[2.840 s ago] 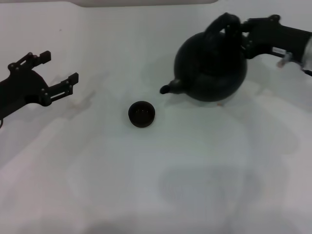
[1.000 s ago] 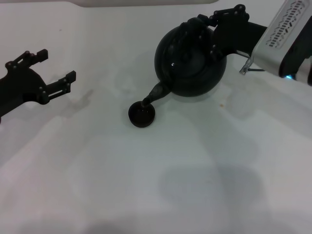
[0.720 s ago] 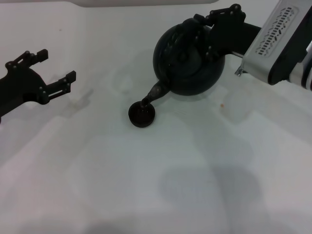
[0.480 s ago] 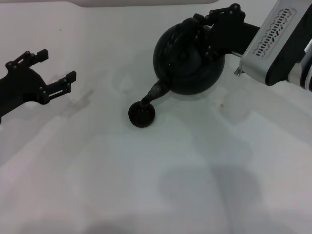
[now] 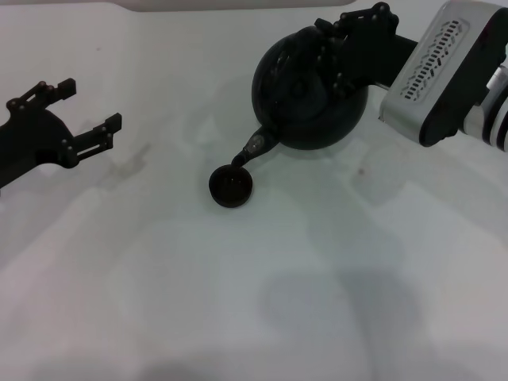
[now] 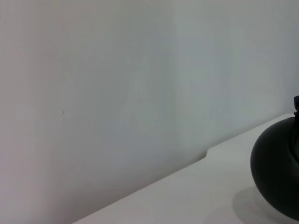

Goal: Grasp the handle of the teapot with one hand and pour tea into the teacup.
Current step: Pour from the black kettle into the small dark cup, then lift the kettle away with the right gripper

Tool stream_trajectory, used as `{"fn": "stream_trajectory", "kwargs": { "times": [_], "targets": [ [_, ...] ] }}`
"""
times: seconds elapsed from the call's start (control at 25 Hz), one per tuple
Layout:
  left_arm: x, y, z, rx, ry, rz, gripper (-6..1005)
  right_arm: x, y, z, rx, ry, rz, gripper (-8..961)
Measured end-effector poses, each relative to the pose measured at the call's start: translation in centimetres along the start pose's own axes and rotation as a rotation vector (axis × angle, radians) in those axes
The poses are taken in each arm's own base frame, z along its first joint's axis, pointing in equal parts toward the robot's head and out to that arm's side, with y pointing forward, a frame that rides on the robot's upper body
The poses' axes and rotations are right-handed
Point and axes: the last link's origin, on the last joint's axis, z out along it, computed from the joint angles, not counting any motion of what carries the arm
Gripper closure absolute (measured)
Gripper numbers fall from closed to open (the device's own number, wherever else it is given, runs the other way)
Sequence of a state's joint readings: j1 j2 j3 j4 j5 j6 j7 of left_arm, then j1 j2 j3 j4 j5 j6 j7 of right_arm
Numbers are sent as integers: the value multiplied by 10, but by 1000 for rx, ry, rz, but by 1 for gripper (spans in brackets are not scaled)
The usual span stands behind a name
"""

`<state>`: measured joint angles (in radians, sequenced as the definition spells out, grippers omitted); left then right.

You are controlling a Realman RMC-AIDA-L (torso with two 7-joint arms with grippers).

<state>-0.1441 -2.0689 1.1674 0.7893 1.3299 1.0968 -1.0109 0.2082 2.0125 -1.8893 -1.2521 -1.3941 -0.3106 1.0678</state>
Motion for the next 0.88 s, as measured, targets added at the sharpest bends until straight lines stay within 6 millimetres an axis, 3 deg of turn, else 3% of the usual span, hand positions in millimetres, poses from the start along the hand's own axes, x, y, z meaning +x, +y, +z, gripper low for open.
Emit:
{"fn": "stream_trajectory", "kwargs": {
  "times": [0.88],
  "targets": [
    [-1, -1, -1, 3, -2, 0, 121, -3, 6, 0, 13, 5, -58, 822]
  ]
}}
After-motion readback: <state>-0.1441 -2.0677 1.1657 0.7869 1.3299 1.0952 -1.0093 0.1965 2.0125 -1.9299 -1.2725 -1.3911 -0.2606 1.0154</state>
